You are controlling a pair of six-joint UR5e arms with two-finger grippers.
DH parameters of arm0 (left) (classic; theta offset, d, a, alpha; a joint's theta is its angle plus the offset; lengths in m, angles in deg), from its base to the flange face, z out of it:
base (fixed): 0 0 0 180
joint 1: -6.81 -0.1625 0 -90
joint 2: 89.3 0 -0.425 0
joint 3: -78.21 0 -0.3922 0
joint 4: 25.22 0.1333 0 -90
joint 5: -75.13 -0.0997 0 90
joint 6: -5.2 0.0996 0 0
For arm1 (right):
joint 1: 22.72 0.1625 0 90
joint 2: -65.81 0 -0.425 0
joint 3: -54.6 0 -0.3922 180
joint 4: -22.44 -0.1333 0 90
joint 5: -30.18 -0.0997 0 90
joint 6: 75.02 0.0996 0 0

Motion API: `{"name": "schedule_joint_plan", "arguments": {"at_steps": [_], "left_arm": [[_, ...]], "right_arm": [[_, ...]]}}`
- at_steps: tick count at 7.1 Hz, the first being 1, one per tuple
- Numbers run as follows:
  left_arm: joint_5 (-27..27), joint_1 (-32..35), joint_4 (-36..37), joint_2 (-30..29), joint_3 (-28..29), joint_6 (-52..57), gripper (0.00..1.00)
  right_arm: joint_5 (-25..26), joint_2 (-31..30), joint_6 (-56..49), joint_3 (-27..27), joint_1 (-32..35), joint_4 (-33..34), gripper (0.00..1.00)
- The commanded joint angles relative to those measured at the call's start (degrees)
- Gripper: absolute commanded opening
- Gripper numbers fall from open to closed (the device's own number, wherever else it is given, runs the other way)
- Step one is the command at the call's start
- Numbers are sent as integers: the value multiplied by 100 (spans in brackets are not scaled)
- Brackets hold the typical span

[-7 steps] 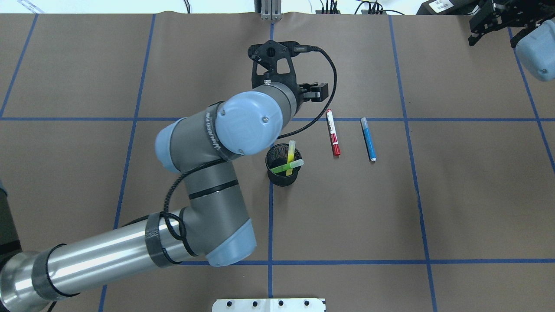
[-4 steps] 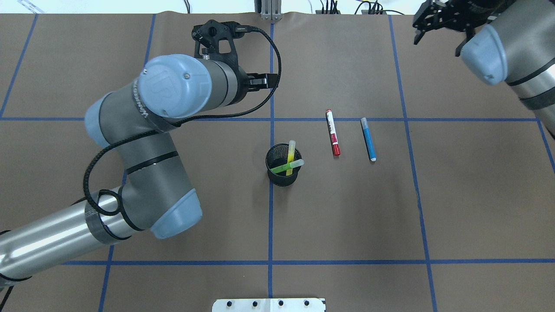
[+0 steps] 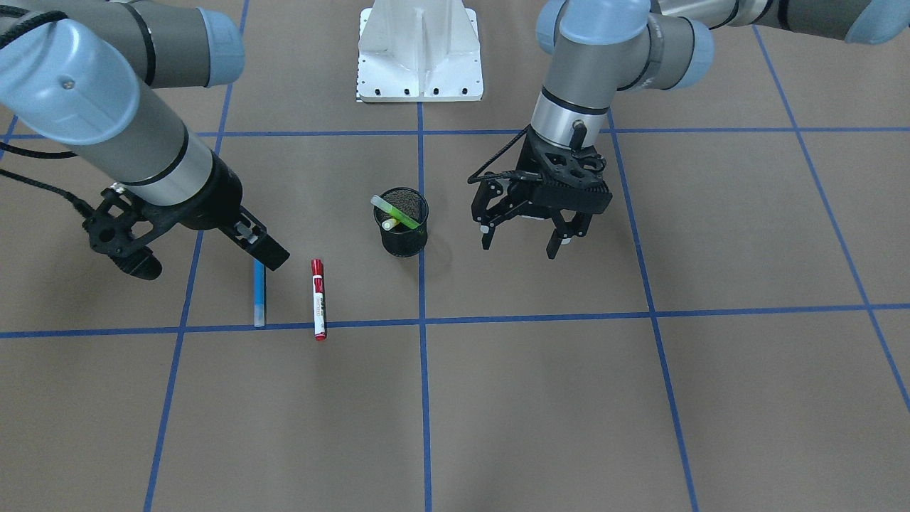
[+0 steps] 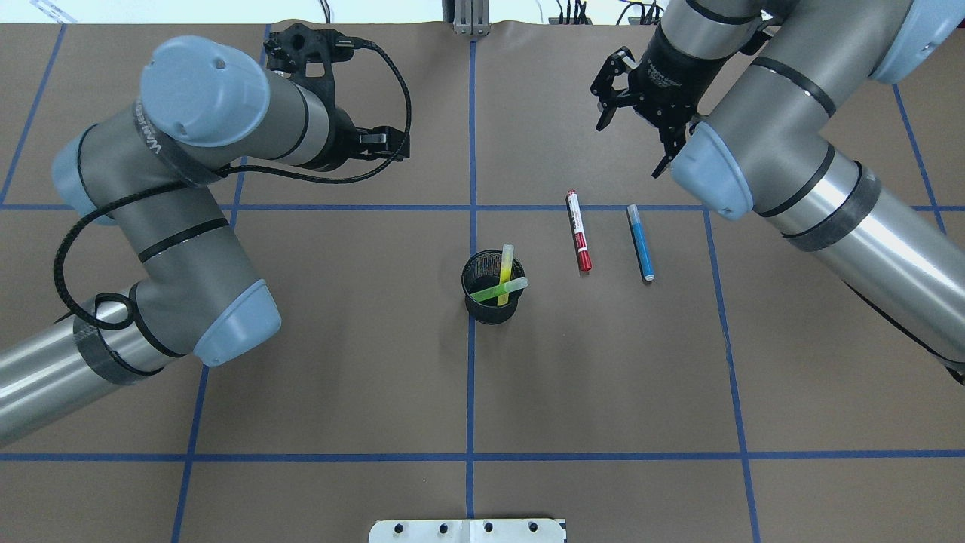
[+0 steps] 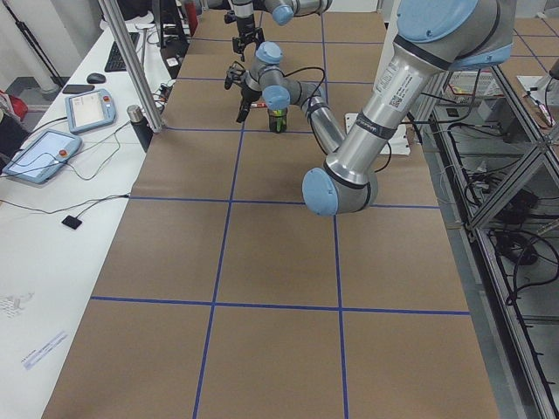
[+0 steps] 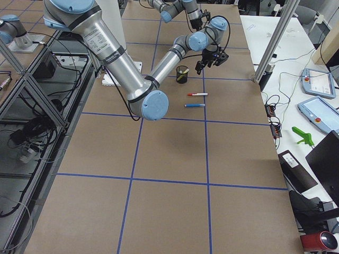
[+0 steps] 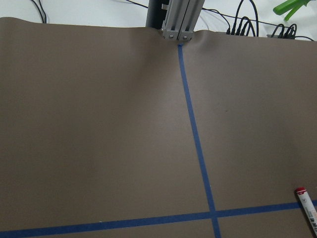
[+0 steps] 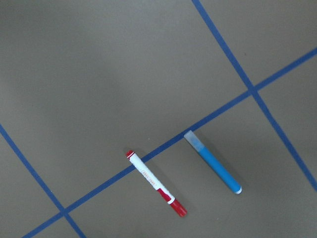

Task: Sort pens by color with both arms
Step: 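Withdraw the left gripper while the right gripper moves in toward the pen cup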

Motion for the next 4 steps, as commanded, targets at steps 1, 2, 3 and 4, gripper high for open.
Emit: {"name": "schedule_joint_plan", "arguments": {"at_steps": [1, 2, 3, 4], "left_arm": [[742, 276, 95, 311, -2, 239, 99], [1127, 478, 374, 355, -11, 572, 99], [1436, 654, 647, 443, -20, 810, 99], [1656, 795, 736, 618, -81, 899, 99]], "right_arm": [[605, 220, 2632, 40, -603, 31, 96], [985, 282, 3157, 15, -807, 65, 96], [1050, 300, 3345, 41, -869, 379, 96], [1129, 318, 3634, 76, -896, 469, 96]]}}
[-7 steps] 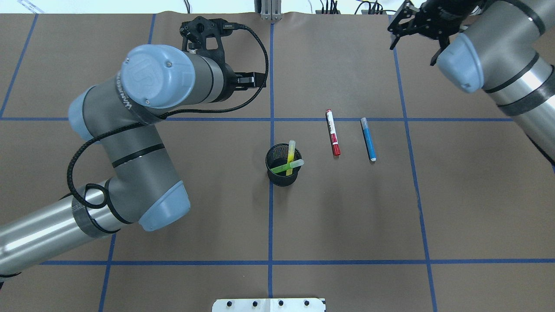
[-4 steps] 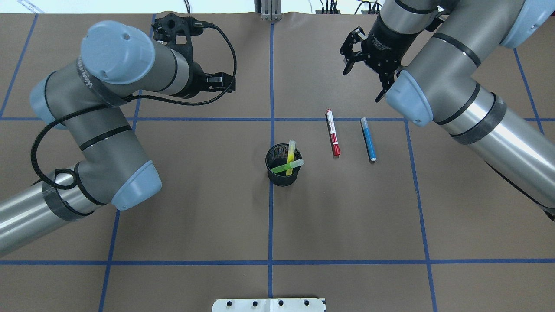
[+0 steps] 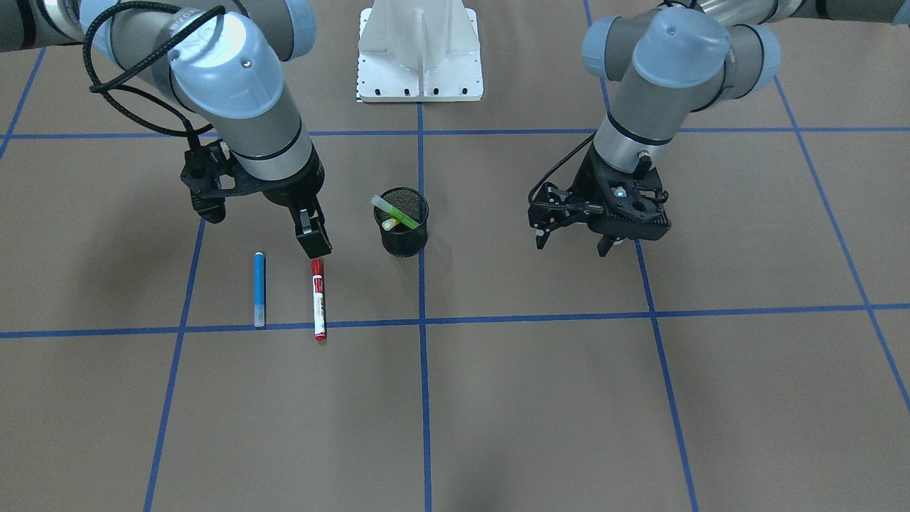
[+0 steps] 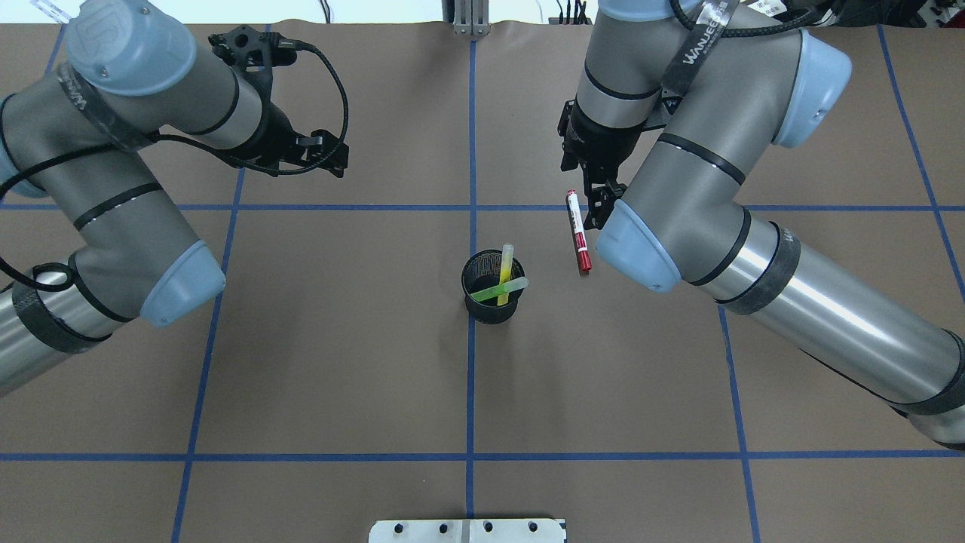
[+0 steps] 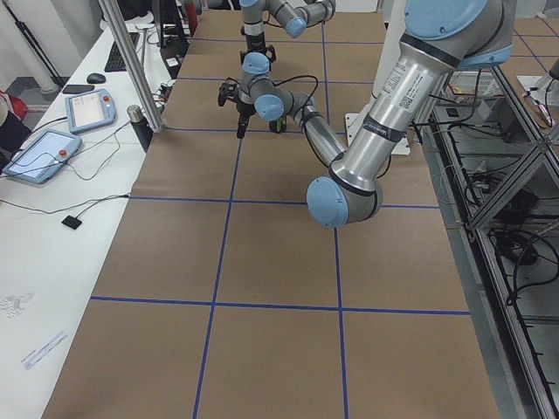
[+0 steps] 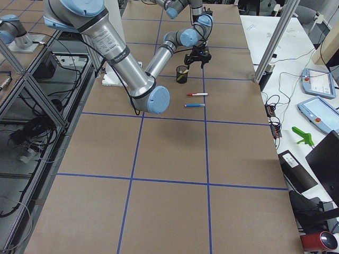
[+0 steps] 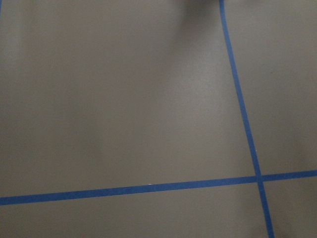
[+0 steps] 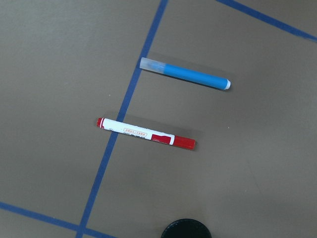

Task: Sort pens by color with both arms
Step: 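Withdraw the left gripper while the right gripper moves in toward the pen cup, then lower the right gripper over the pen cup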

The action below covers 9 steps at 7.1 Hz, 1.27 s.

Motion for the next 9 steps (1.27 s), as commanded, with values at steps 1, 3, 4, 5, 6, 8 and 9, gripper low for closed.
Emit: {"name": "schedule_joint_plan", "arguments": {"at_steps": [1, 3, 4, 5, 6, 8, 9], "left_arm": [[513, 321, 197, 373, -67, 318, 99], [961, 698, 206, 830, -68, 869, 99], [1068, 839, 276, 989, -68, 1160, 99], [1139, 919, 546, 999, -76, 1450, 99], [1139, 1033, 845, 999, -102, 1714, 99], [1236, 1297, 1260, 1008, -103, 2373, 99], [1323, 1411, 1426, 1008, -94, 2628, 99]], "right_arm": [[117, 57, 672, 25, -190, 158, 94], [-242, 14, 658, -10, -340, -260, 93], [-235, -152, 614, 16, -385, -647, 89], [-191, -232, 283, -18, -446, -659, 85], [-200, -224, 27, -10, -447, -590, 85], [-200, -102, -247, 51, -586, -126, 77], [-200, -66, -230, 112, -692, -132, 74]]}}
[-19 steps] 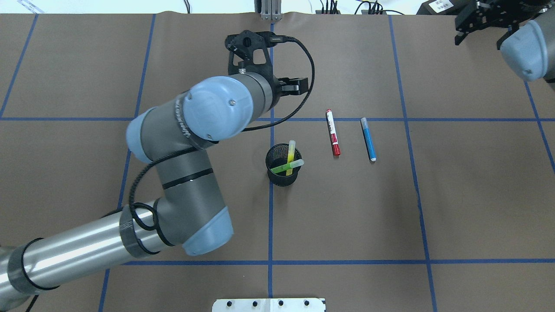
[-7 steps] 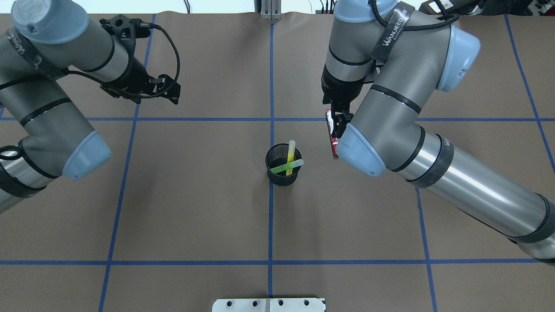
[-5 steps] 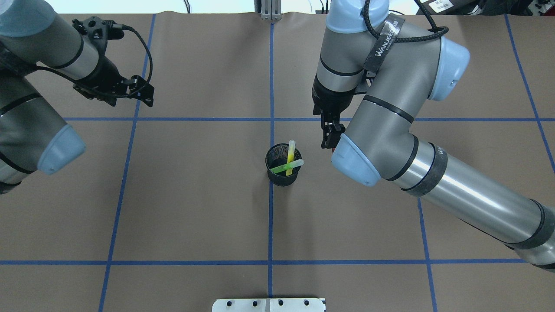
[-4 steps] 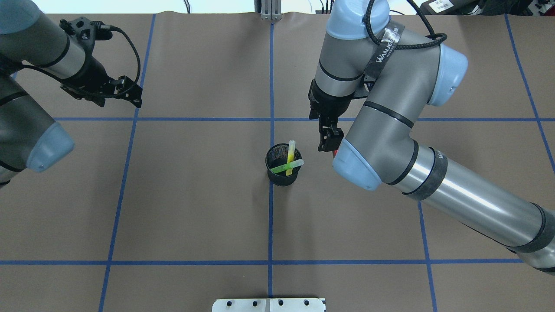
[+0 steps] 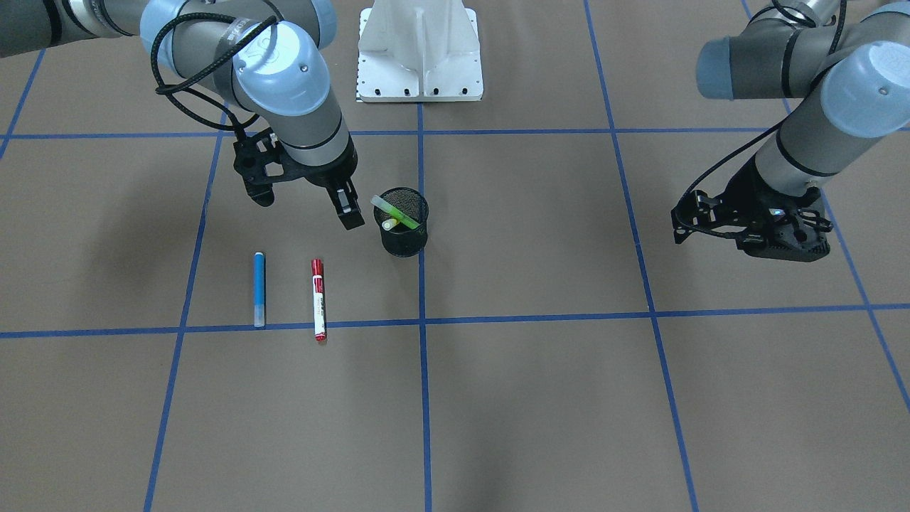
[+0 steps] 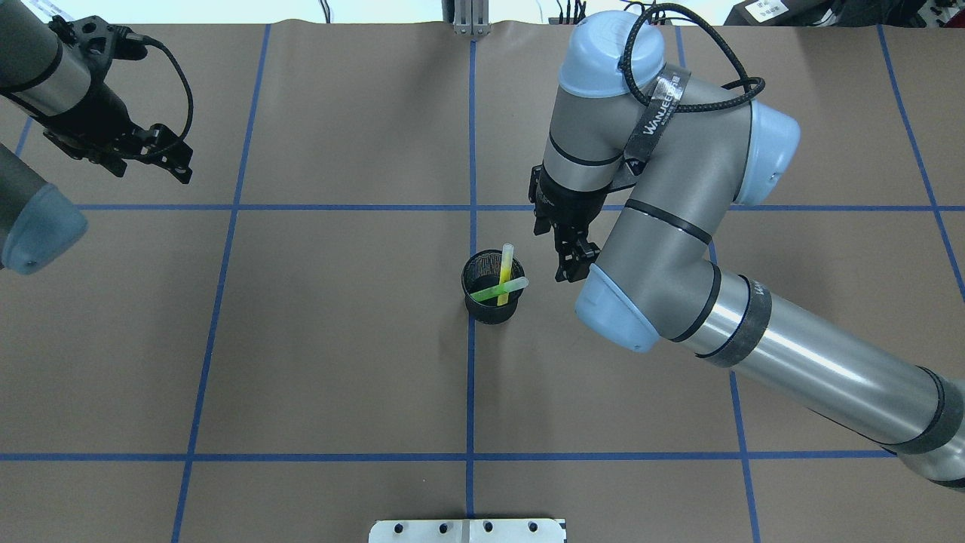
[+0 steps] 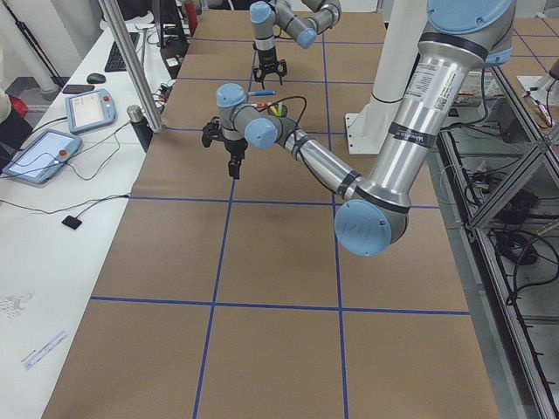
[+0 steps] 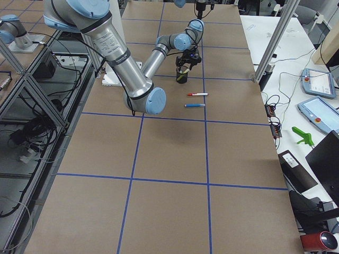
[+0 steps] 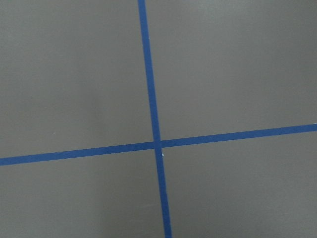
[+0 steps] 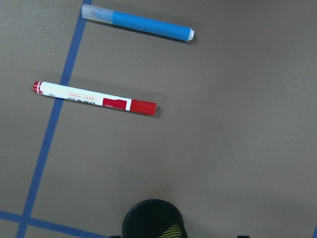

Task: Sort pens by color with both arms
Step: 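Lower the right gripper over the pen cup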

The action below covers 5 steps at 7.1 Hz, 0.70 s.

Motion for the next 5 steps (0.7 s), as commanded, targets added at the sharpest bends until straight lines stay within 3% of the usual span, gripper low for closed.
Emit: {"name": "schedule_joint_plan", "arguments": {"at_steps": [1, 2, 5], "left_arm": [[111, 257, 356, 4, 31, 555, 99], [120, 311, 428, 13, 23, 687, 99], [120, 399, 420, 57, 23, 689, 99]], "right_arm": [[42, 37, -64, 61, -255, 36, 71], [172, 11, -221, 61, -413, 35, 65], [341, 20, -644, -18, -432, -148, 60]]}}
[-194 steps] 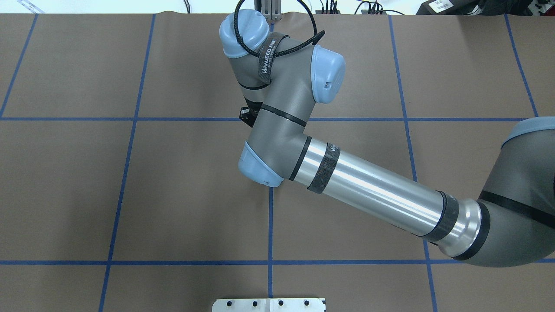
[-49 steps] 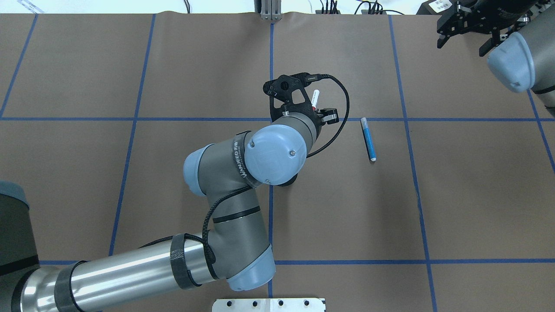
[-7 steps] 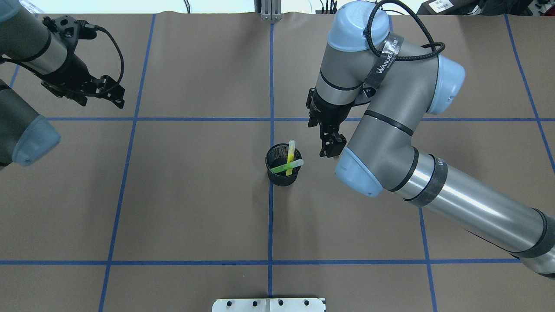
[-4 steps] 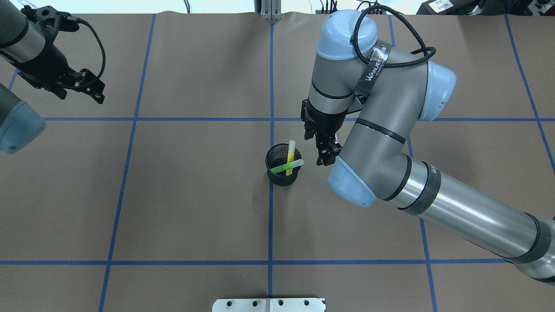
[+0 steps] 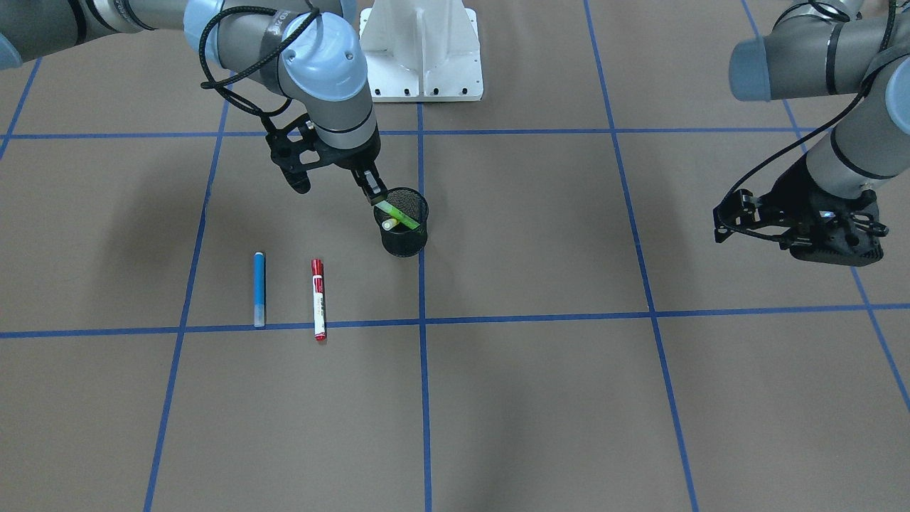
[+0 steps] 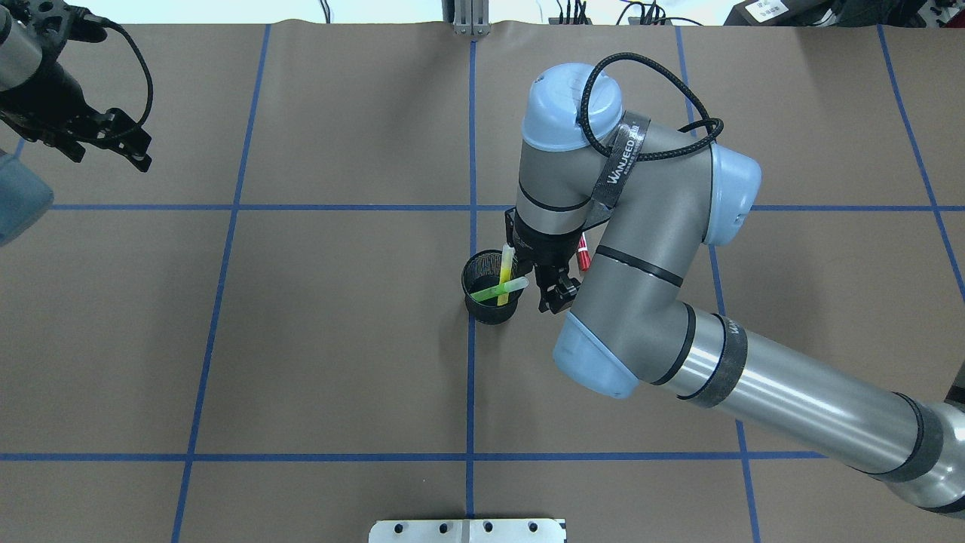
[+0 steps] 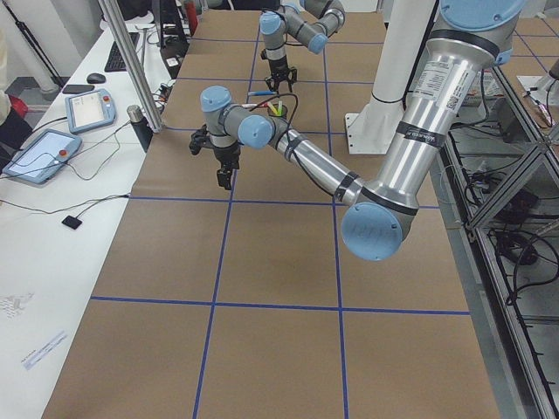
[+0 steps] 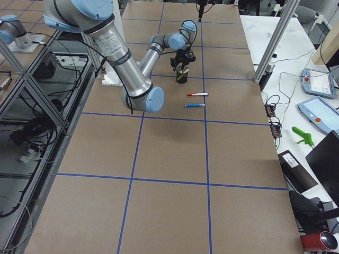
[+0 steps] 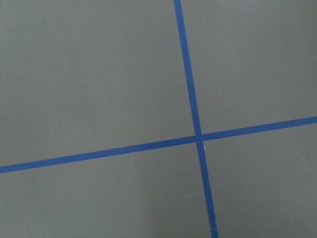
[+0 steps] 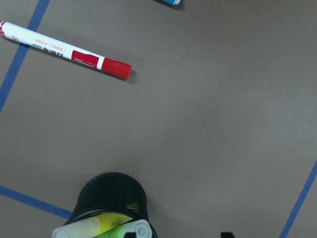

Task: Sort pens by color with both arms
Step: 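Lower the right gripper over the pen cup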

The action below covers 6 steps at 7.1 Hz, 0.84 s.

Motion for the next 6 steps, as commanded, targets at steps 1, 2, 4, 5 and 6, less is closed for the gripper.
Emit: {"name": "schedule_joint_plan", "arguments": {"at_steps": [1, 2, 4, 5, 6], "left_arm": [[-4, 18, -1, 6, 10, 9, 99], [-4, 27, -1, 6, 10, 9, 99], [-4, 62, 7, -12, -25, 218, 99], [-4, 62, 8, -12, -17, 237, 99], [-4, 62, 8, -29, 18, 237, 99]], "right_arm": [[106, 9, -127, -65, -3, -328, 59], [280, -26, -197, -65, 6, -539, 58], [422, -88, -58, -74, 172, -585, 58], [414, -183, 196, -74, 251, -567, 58], [388, -219, 546, -109, 243, -558, 58]]}}
